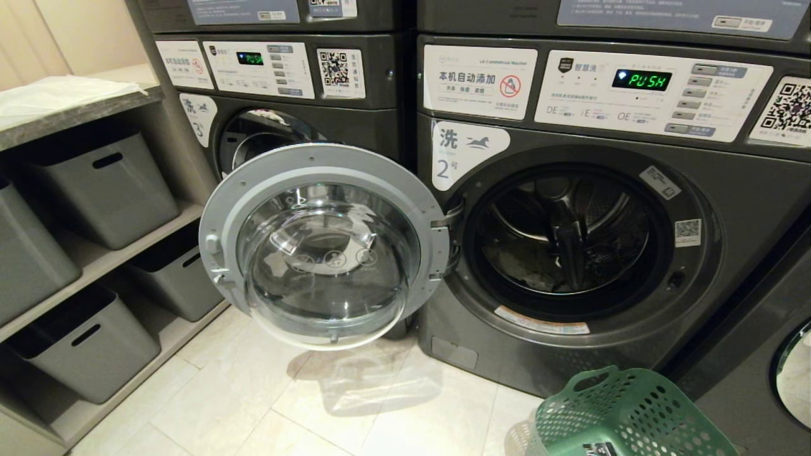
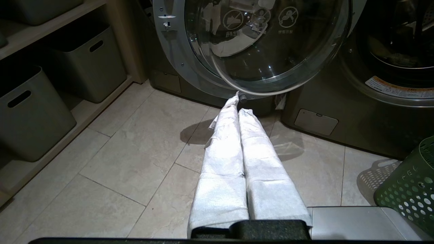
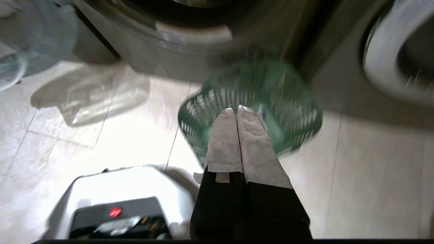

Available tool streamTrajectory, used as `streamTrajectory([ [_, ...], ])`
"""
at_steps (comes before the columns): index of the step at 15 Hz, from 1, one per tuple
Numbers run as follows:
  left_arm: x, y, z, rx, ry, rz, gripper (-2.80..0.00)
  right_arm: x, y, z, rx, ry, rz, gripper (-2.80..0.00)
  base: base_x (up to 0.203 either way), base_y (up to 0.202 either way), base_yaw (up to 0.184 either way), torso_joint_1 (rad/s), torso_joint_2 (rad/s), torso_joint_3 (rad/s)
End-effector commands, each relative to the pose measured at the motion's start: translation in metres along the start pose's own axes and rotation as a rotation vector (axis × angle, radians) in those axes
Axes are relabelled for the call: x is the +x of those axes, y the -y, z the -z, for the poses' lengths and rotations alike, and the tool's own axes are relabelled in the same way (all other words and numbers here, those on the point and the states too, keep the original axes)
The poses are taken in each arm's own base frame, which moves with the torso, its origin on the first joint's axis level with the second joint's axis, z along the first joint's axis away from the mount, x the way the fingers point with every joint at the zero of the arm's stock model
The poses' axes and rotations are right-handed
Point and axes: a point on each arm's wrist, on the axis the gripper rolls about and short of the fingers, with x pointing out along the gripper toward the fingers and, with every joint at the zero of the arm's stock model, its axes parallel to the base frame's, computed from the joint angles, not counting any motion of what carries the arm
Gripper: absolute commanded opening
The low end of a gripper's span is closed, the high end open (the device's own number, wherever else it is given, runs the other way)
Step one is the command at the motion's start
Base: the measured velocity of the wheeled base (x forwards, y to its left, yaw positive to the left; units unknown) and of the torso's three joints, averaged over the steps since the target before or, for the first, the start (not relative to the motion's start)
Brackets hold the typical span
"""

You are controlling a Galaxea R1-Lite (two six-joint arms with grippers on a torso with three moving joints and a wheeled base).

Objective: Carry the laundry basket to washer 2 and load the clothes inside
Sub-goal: Close the washing machine door with the left hand

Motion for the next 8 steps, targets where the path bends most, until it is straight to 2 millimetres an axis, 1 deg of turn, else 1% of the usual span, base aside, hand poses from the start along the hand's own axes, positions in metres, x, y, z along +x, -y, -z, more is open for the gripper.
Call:
streamTrajectory([
  [1, 0.0, 0.0, 0.0, 0.0, -0.001, 0.001, -2.8, 0.076, -0.008, -0.016, 0.161, -0.312, 0.097, -2.8, 0.0, 0.0, 0.0, 0.0, 0.0, 0.0],
  [2, 0.0, 0.0, 0.0, 0.0, -0.001, 0.001, -2.8, 0.098, -0.008, -0.014, 0.275, -0.402, 0.171, -2.8, 0.0, 0.0, 0.0, 0.0, 0.0, 0.0],
  [3, 0.0, 0.0, 0.0, 0.0, -0.001, 0.001, -2.8, 0.113, -0.007, -0.008, 0.358, -0.476, 0.237, -2.8, 0.0, 0.0, 0.0, 0.0, 0.0, 0.0],
  [5, 0.0, 0.0, 0.0, 0.0, -0.001, 0.0, -2.8, 0.138, -0.004, 0.016, 0.428, -0.581, 0.326, -2.8, 0.0, 0.0, 0.0, 0.0, 0.0, 0.0],
  [8, 0.0, 0.0, 0.0, 0.0, -0.001, 0.0, -2.8, 0.186, 0.008, 0.041, 0.514, -0.625, 0.419, -2.8, 0.0, 0.0, 0.0, 0.0, 0.0, 0.0],
])
